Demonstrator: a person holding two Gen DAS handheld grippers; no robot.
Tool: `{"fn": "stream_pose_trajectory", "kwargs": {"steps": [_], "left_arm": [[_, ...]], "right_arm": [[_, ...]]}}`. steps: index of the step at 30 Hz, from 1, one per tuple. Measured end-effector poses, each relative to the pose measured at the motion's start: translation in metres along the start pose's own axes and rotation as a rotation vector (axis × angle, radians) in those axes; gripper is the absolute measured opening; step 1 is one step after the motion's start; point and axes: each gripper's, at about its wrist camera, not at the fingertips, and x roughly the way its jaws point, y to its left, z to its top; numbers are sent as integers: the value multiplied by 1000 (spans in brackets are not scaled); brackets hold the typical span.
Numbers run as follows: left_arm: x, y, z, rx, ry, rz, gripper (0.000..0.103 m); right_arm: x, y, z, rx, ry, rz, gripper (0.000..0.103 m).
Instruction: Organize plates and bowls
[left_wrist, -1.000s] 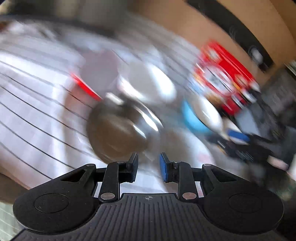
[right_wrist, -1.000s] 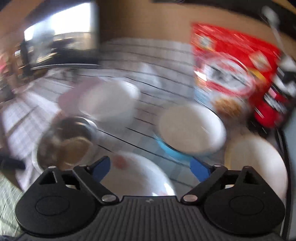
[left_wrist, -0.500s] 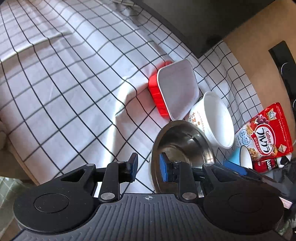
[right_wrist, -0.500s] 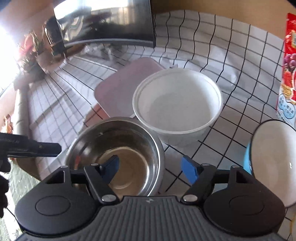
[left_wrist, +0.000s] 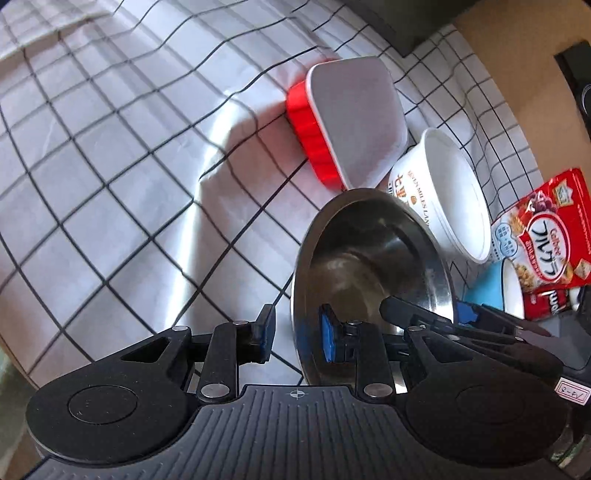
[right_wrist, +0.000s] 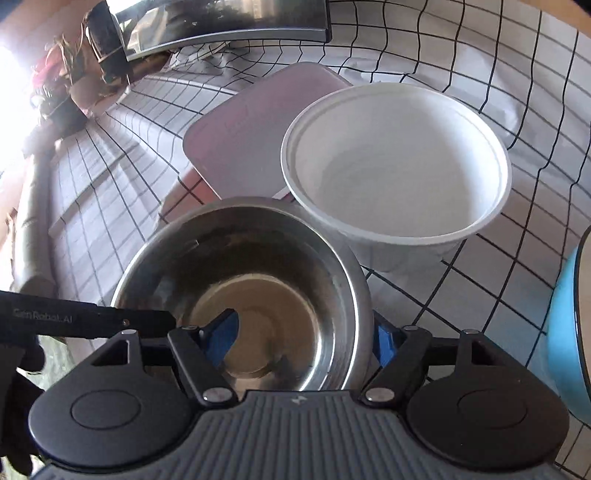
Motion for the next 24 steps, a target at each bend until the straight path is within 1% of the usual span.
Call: {"fn": "stream_pose_trajectory", "kwargs": {"steps": [1, 3, 5, 7, 9, 13, 18, 21, 24], "left_arm": [[-3, -5, -1, 39, -19, 19, 28], [-7, -12, -2, 94, -37, 33, 28], [-10, -18, -2, 127, -44, 38, 28], [-10, -23, -2, 157, -49, 62, 29], [-9, -25, -1, 157, -46, 72, 28], [-10, -25, 0, 165, -31, 96, 25], [-18, -26, 0, 155, -31, 99, 24], [-28, -31, 0, 166, -47, 103, 24], [-40, -39, 1, 173, -68, 86, 24]], "right_arm": [[-1, 2, -1, -11, -4, -9, 75], [-1, 3, -2, -22, -7, -8, 75], [-1, 2, -1, -26, -4, -9, 75], [1, 1, 1, -26, 0, 3, 75], [2, 1, 2, -21, 12, 17, 76], [3, 3, 3, -25, 23, 19, 77], [1, 3, 0, -6, 35, 33, 77], [-7, 6, -1, 1, 21, 37, 77], [-20, 7, -1, 13, -5, 41, 77]]}}
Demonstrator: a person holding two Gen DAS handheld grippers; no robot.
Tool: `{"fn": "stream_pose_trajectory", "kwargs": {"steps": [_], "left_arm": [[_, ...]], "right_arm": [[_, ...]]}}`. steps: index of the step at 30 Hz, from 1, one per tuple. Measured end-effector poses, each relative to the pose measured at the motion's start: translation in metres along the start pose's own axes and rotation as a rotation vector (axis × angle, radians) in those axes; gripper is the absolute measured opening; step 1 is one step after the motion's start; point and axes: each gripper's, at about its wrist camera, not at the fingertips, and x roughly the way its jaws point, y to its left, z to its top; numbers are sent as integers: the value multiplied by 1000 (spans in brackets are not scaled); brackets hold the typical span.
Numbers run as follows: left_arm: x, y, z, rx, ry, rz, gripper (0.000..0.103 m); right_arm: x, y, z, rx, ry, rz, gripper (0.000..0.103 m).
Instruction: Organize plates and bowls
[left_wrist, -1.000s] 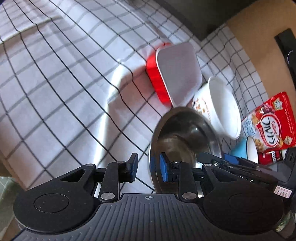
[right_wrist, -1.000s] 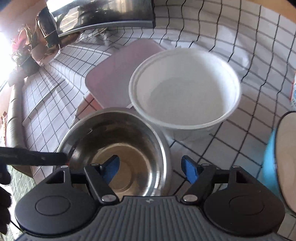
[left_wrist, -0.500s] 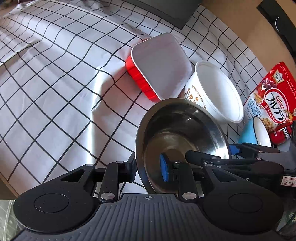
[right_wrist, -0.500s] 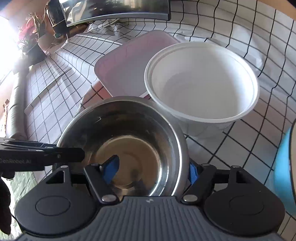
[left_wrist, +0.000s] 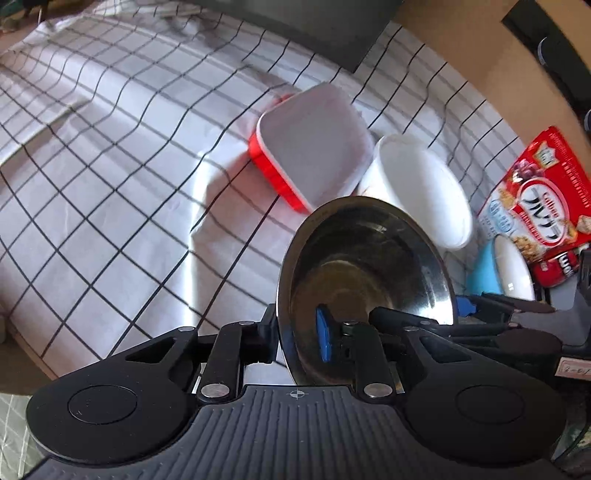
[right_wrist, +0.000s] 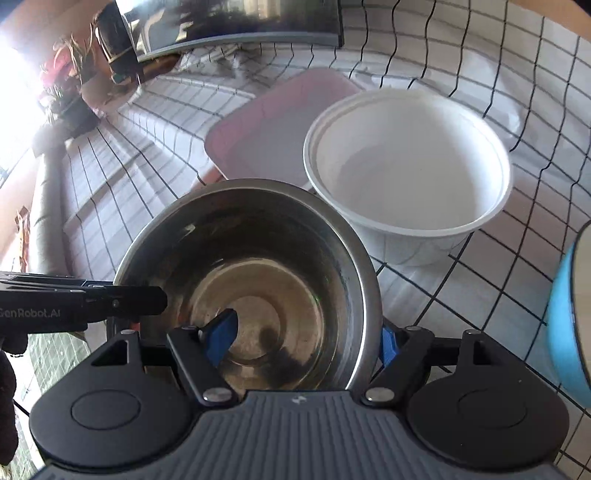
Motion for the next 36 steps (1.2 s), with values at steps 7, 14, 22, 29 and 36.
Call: {"fn": "stream_pose_trajectory", "kwargs": {"steps": [7, 14, 22, 29, 36], "left_arm": [[-27, -31, 4, 70, -51, -45, 24], [-22, -80, -14, 207, -40, -94, 24], [30, -108, -54, 290, 129, -119, 23], [52, -115, -70, 320, 189, -86, 23], [57, -121, -72, 345, 189, -44, 21]], "right_arm": [[-42, -6, -10, 41, -83, -8, 80], [-86, -30, -45, 123, -145, -66, 82], [-105, -57, -104, 264, -133, -167, 82], [-97, -65, -133, 357, -107, -219, 82], [-94, -65, -140, 363, -118, -200, 82]]}}
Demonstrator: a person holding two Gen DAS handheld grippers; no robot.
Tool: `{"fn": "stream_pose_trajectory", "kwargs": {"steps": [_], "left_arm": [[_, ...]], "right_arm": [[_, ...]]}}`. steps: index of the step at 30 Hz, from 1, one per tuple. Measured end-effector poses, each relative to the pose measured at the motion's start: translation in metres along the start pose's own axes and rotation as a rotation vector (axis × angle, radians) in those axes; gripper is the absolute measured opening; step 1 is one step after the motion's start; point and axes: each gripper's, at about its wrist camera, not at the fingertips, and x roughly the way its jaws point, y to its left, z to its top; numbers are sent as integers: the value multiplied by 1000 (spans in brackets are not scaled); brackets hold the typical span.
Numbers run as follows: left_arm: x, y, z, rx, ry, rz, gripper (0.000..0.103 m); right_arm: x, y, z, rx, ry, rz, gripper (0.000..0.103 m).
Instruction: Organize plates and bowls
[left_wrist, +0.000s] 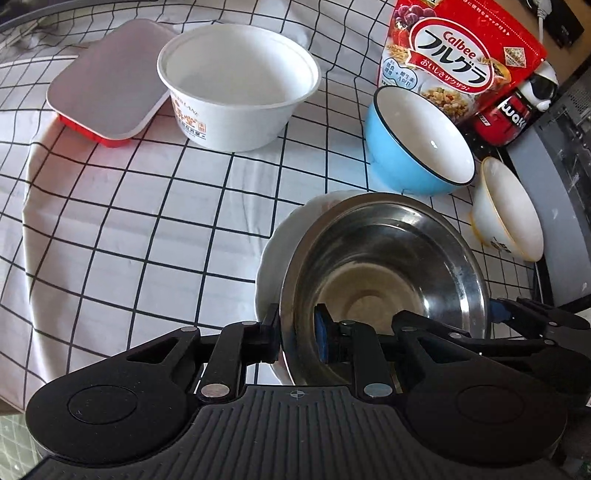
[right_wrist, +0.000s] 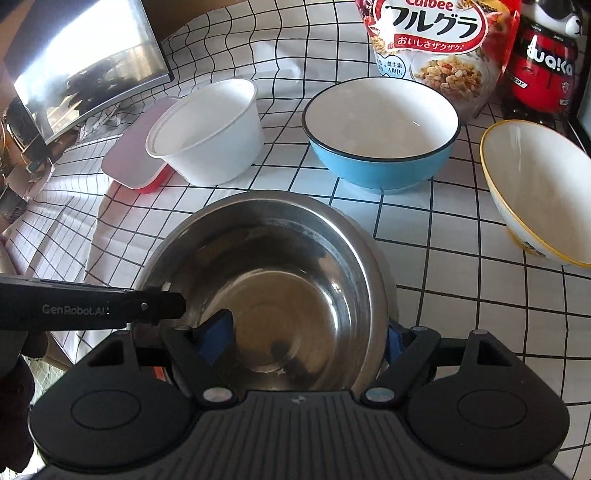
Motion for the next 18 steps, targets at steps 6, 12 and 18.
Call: {"fn": "stream_pose_trajectory", "kwargs": {"steps": [6, 12, 18], "left_arm": [[2, 2, 2, -25, -6, 11, 17], [-1, 6, 2, -53, -15, 0, 16], [-4, 10, 3, -70, -28, -10, 16]], "right_arm": [[0, -2, 3, -8, -9, -8, 77], [3, -2, 3, -19, -2, 1, 77], [7, -3, 6, -16, -1, 10, 77]]}}
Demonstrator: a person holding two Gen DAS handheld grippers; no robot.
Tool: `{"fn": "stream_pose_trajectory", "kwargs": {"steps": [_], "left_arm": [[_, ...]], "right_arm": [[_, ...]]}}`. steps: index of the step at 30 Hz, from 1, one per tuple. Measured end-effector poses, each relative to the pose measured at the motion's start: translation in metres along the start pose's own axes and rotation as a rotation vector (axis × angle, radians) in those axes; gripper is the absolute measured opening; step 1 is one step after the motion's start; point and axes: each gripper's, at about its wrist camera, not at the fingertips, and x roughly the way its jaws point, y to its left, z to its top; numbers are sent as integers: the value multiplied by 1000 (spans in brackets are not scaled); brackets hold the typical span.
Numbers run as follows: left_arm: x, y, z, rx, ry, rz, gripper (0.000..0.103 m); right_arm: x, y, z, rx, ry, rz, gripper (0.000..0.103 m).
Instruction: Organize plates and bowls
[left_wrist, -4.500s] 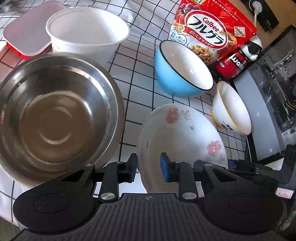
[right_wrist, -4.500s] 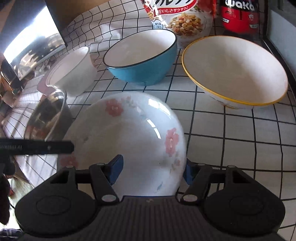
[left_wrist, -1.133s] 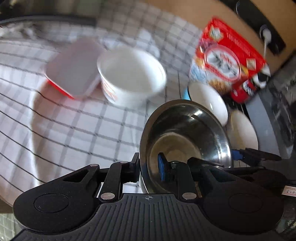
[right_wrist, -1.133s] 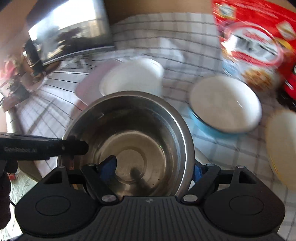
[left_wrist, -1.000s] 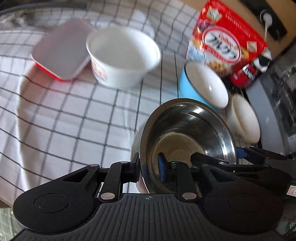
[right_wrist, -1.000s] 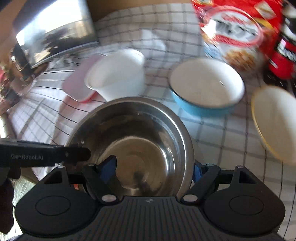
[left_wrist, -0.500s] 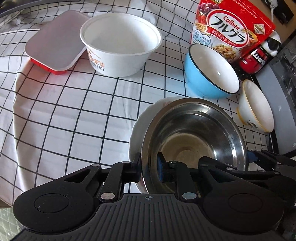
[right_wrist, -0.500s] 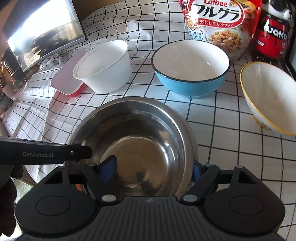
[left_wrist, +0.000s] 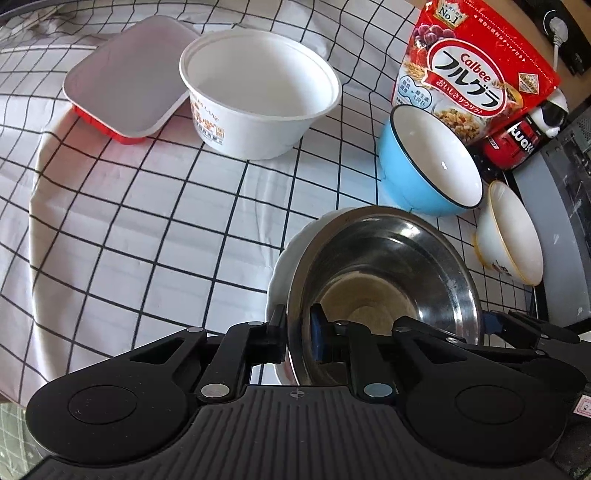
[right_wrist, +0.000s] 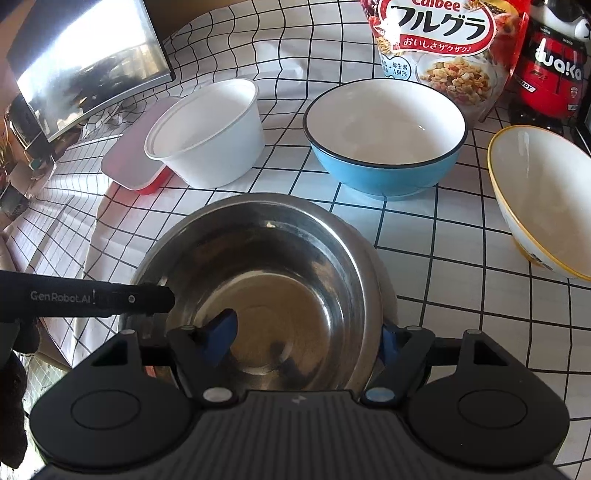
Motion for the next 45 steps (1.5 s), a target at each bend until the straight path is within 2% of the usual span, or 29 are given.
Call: {"fn": "stream_pose_trajectory", "kwargs": {"steps": [4, 11, 14, 16, 18, 20, 22, 24, 29, 31, 32, 37, 39, 40, 45], "left_arm": [[-8, 2, 3, 22, -45, 29, 19], [-10, 6, 4, 23, -54, 8, 18], [-18, 10, 3, 25, -77, -28, 19], [-22, 13, 4, 40, -90, -40, 19], [-23, 15, 3, 80, -93, -21, 19], [-22, 15, 2, 119, -94, -16, 27], [-19, 15, 2, 138, -79, -29, 33], [-17, 18, 5, 128, -70, -51, 34], [-3, 32, 8, 22, 44, -182, 34], [6, 31, 8, 26, 58, -156, 34], [10, 31, 9, 25, 60, -139, 37], [30, 28, 11, -5, 86, -161, 36], [37, 26, 10, -16, 101, -165, 31], [41, 26, 10, -25, 113, -159, 25], [45, 36, 14, -119, 185, -183, 22]], "right_arm": [[1, 2, 2, -13, 4, -5, 77], [-7, -2, 8, -15, -21, -7, 77], [-16, -12, 11, 0, -49, -9, 77], [-21, -21, 11, 23, -54, -12, 77], [-24, -31, 8, 46, -46, -9, 77], [-24, -39, 3, 71, -28, 8, 77], [-20, -44, -3, 93, -3, 31, 77], [-13, -48, -9, 118, 30, 53, 77], [-4, -51, -17, 175, 50, 78, 78], [-1, -52, -16, 189, 55, 80, 78], [1, -52, -15, 191, 58, 80, 78], [10, -50, -11, 194, 81, 72, 78], [13, -48, -9, 193, 88, 82, 78], [14, -47, -7, 191, 88, 80, 78], [18, -44, -1, 190, 103, 82, 78]]}}
